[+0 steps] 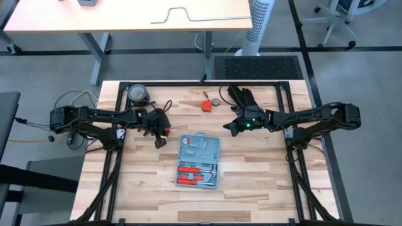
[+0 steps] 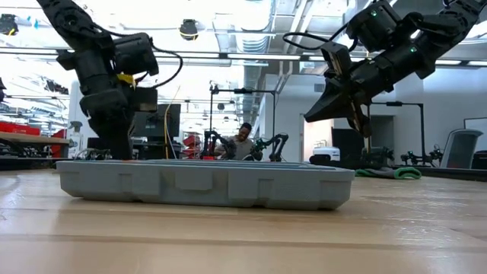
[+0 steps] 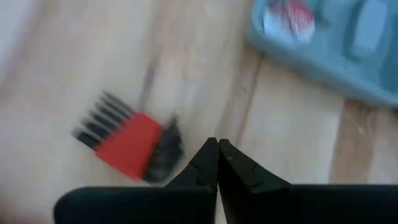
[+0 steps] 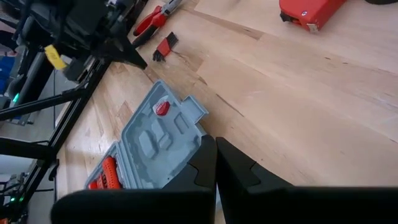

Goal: Prefit tool cases
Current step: Put the orange hex key set into the gray prefit tool case

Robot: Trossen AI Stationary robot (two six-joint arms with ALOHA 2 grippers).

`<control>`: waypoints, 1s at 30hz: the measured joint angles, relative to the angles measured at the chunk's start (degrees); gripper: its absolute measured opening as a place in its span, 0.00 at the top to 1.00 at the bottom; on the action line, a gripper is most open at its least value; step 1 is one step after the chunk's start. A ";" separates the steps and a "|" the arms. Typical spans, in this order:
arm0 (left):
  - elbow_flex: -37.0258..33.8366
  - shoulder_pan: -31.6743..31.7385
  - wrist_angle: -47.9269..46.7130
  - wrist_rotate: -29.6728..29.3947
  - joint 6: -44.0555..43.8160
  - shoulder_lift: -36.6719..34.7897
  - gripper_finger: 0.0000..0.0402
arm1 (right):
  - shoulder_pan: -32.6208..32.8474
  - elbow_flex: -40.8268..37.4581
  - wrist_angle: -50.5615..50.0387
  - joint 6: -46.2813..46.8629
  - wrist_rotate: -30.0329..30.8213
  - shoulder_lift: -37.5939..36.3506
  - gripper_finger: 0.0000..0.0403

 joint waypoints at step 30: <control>5.14 0.98 7.60 -5.93 5.12 -1.39 1.00 | 0.81 0.00 -0.88 0.21 -0.54 0.00 0.97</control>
